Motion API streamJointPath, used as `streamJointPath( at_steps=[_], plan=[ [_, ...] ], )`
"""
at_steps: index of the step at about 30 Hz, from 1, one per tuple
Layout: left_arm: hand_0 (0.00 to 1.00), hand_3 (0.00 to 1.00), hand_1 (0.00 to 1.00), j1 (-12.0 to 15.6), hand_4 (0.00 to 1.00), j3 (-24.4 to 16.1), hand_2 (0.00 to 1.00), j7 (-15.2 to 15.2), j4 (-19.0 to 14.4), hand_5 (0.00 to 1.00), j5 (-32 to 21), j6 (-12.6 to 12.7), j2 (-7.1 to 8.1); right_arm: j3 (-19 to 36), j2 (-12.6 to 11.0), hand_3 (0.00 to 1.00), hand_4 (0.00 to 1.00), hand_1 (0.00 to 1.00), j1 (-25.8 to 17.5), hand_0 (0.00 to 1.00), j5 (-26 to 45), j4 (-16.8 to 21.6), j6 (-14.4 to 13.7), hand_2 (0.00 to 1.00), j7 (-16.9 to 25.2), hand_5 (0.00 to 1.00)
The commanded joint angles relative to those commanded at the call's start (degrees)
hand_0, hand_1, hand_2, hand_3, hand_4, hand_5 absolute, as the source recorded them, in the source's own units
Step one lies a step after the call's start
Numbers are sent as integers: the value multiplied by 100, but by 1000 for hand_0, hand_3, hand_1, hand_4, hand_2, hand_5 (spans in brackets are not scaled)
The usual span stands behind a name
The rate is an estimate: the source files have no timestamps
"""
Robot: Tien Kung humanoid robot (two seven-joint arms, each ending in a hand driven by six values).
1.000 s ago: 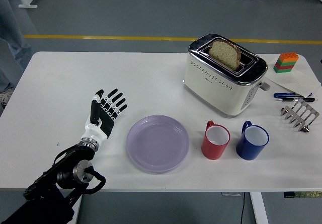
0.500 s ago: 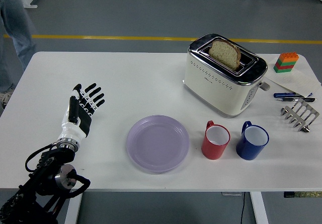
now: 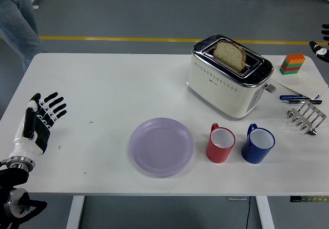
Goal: Push plate across desktop,pick up the break from the machine,place the break in the plate
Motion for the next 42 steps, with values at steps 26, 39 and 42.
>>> streamJointPath(
  at_steps=[26,39,42],
  plan=[
    [743,721,737,-130,533,-782,747,-876,745,998,-1261,77,-753,-1312,976,829,814,818,1366,891,-180,-486,548,832,-487,275],
    [745,721,738,-204,535,-582,744,-896,843,998,-1216,105,-753,-2112,1635,854,859,834,2173,909,-927,-1835,392,852,-452,299],
    [747,721,740,-211,535,-553,746,-902,840,998,-1211,108,-753,-2347,1750,841,851,819,2297,890,-907,-2115,419,844,-449,288]
  ],
)
